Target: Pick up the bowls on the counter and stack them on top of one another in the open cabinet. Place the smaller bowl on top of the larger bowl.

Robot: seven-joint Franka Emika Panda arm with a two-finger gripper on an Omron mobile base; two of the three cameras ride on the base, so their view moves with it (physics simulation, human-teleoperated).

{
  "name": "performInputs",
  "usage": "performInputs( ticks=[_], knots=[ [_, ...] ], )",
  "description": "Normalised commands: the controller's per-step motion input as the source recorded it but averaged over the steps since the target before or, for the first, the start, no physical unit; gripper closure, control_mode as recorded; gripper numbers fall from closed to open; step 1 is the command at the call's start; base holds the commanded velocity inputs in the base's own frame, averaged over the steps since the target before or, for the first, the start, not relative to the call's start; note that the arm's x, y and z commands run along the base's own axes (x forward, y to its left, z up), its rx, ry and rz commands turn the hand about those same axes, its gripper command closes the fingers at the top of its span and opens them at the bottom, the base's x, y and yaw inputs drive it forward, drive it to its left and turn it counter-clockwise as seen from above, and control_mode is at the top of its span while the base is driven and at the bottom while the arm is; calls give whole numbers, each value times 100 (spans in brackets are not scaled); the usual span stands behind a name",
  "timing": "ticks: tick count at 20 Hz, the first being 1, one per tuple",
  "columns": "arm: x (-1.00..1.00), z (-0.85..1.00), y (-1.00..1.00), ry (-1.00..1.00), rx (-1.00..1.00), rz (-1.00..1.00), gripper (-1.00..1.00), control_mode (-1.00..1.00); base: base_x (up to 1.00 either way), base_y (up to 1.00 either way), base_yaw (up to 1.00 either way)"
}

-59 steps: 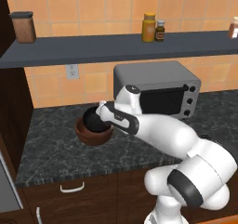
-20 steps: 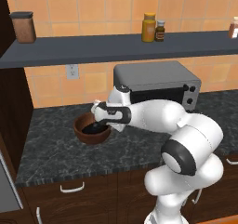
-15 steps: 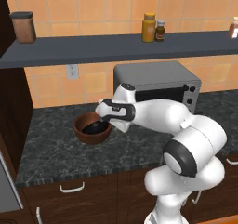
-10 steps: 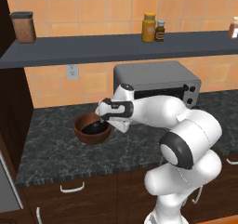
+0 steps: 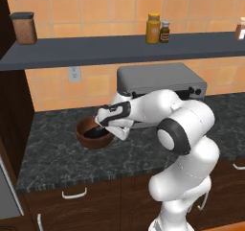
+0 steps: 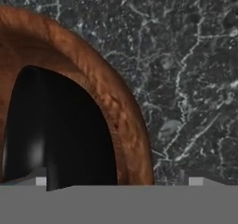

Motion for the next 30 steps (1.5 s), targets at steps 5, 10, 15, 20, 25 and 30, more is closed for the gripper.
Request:
performInputs(
  ticks=[5,10,15,20,25,30],
  knots=[
    [4,-40,47,12,-6,0,100,-100,0,0,0],
    [0,-45,53,11,-6,0,100,-100,0,0,0],
    [-27,-17,7,-2,-1,-1,100,-100,0,0,0],
    [-59,19,-1,-11,1,-18,100,-100,0,0,0],
    [-69,70,-15,2,4,-22,100,-100,0,0,0],
    [-91,98,-34,0,4,-23,100,-100,0,0,0]
  ],
)
